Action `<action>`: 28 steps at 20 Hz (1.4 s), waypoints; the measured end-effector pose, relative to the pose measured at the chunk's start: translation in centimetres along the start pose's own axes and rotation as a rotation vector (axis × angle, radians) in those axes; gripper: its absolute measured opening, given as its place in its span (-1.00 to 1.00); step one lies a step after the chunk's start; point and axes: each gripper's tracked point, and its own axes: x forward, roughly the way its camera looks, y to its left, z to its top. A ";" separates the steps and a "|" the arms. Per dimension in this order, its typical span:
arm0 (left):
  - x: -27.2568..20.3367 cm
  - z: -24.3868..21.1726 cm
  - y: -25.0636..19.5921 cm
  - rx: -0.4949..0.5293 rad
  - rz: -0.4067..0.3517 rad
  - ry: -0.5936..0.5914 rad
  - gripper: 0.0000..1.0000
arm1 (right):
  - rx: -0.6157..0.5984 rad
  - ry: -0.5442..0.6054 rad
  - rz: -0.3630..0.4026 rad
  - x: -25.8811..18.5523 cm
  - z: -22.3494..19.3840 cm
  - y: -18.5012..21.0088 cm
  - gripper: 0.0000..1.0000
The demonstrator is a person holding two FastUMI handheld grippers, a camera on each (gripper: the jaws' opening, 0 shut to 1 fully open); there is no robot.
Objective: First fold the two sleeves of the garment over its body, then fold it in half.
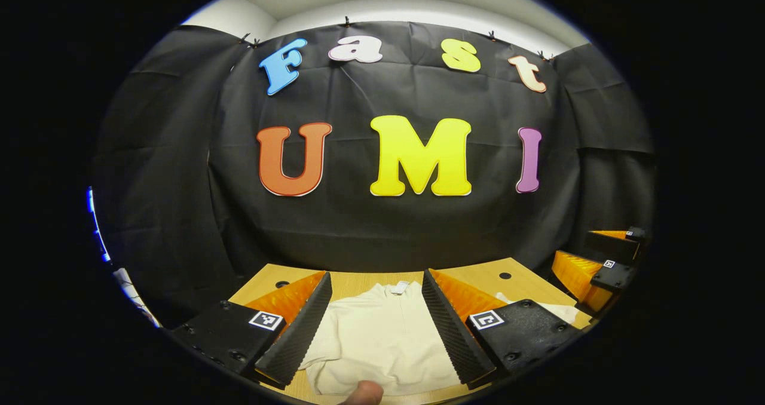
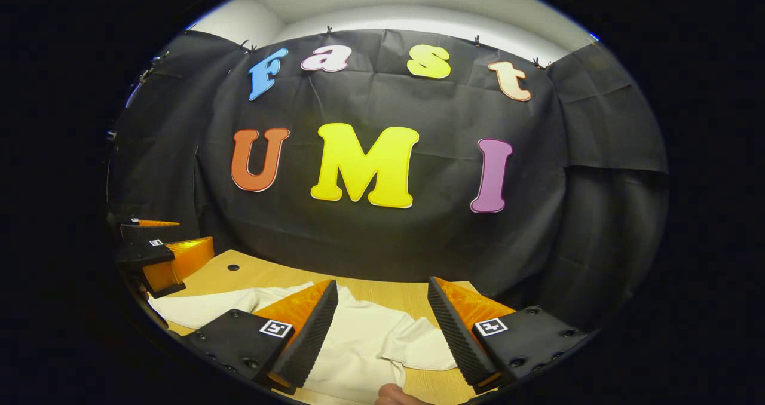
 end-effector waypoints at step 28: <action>0.8 -1.5 -7.0 0.046 0.021 -0.018 0.94 | 0.147 0.513 -0.518 4.2 -29.0 -30.7 0.89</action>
